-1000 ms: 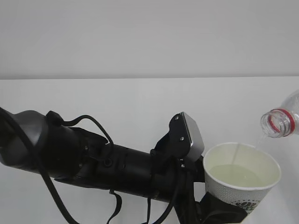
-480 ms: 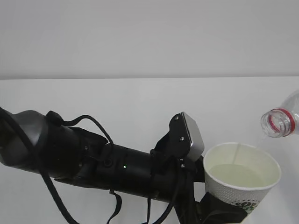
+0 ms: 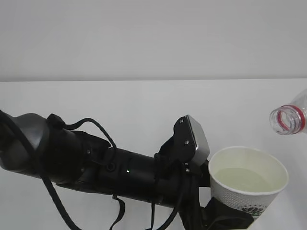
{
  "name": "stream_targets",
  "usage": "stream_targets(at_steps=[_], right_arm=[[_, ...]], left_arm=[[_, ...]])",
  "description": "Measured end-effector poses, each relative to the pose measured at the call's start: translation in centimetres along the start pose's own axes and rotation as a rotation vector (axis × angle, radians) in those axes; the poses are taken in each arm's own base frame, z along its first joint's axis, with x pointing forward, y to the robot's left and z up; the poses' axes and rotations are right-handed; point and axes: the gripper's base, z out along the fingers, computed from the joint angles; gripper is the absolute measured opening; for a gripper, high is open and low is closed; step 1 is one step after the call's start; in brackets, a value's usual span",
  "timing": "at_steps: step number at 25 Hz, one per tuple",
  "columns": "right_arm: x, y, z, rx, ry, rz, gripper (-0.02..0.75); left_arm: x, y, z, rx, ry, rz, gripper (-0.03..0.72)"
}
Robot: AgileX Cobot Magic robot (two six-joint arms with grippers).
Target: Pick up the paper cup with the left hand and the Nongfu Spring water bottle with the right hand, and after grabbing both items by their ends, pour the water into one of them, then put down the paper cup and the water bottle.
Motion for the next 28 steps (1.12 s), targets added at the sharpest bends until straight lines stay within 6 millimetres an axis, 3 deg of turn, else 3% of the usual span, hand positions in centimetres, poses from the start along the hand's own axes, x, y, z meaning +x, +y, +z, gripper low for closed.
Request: stream_targets(at_steps=[7, 18, 28], right_arm=[[0.0, 0.0, 0.0, 0.0, 0.0, 0.048, 0.404], [0.16, 0.03, 0.0, -0.001, 0.018, 0.265, 0.404], [0.57, 0.17, -0.02, 0.003, 0.067, 0.668, 0.404]], left_arm=[[0.0, 0.0, 0.0, 0.0, 0.0, 0.0, 0.526], [0.0, 0.0, 0.0, 0.0, 0.0, 0.0, 0.526], [0.0, 0.0, 0.0, 0.0, 0.0, 0.0, 0.526]])
